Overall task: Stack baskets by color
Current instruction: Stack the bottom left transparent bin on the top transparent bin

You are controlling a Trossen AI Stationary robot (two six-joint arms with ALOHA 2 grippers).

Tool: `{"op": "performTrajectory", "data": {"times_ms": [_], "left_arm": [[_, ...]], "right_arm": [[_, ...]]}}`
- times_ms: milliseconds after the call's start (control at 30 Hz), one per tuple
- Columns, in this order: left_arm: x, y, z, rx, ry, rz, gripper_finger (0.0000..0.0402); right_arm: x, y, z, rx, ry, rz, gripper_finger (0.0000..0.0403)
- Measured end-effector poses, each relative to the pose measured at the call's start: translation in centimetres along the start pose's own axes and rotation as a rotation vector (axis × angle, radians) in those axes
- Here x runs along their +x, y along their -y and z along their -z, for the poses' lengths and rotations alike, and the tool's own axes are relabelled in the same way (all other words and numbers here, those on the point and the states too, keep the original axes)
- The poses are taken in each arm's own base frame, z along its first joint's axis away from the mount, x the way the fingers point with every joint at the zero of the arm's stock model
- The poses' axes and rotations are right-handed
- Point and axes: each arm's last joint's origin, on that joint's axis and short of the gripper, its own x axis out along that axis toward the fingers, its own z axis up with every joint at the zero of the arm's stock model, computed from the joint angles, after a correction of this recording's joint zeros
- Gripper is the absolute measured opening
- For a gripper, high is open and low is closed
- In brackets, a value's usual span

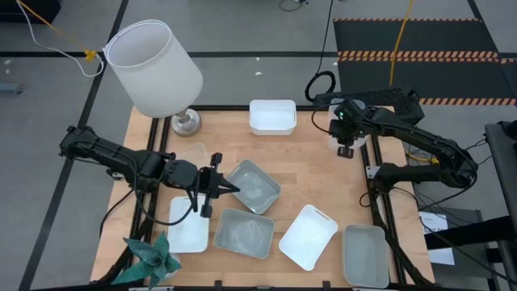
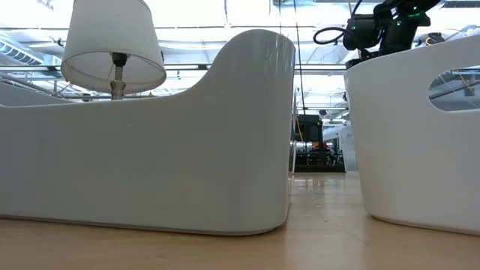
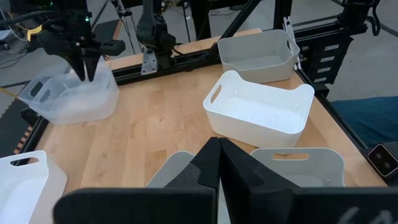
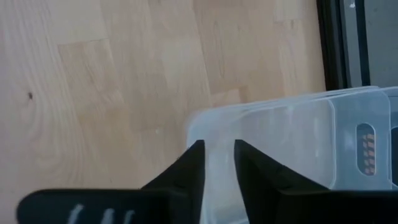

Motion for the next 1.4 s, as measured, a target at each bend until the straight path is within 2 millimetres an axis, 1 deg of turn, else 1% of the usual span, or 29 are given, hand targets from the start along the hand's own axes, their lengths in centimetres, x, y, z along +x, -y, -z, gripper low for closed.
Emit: {"op": "performTrajectory", "data": {"times_ms": [300, 400, 667, 833, 967, 1100, 1233, 1400], "left_arm": [[0.0, 0.0, 0.0, 0.002, 0.000, 0.000, 0.0012], [0.0, 0.0, 0.0, 0.003, 0.000, 0.000, 0.0012], [0.0, 0.0, 0.0, 0.007, -0.001, 0.000, 0.0012], [0.0, 0.0, 0.0, 0.007, 0.000, -0.001, 0.0012], [0.0, 0.0, 0.0, 0.007, 0.001, -0.001, 0.0012], [0.0, 0.0, 0.0, 0.007, 0.001, -0.001, 0.0012], [0.0, 0.0, 0.0, 0.007, 0.002, -0.001, 0.0012], [0.0, 0.0, 0.0, 0.005, 0.003, -0.001, 0.0012]], "right_arm": [[0.0, 0.2, 0.0, 0.042, -0.021, 0.057, 0.0118], [-0.2, 0.2, 0.0, 0.075, -0.008, 0.060, 0.0135], [-1.9, -0.8, 0.3, 0.151, 0.082, 0.081, 0.0200], [-2.8, -1.8, 0.2, 0.169, 0.131, 0.094, 0.0209], [-3.2, -2.8, -0.1, 0.164, 0.162, 0.070, 0.0197], [-3.2, -3.9, -0.6, 0.177, 0.175, 0.030, 0.0168], [-2.5, -4.8, -1.4, 0.146, 0.141, -0.001, 0.0118], [-0.6, -5.2, -2.4, 0.104, 0.053, -0.022, 0.0043]]}}
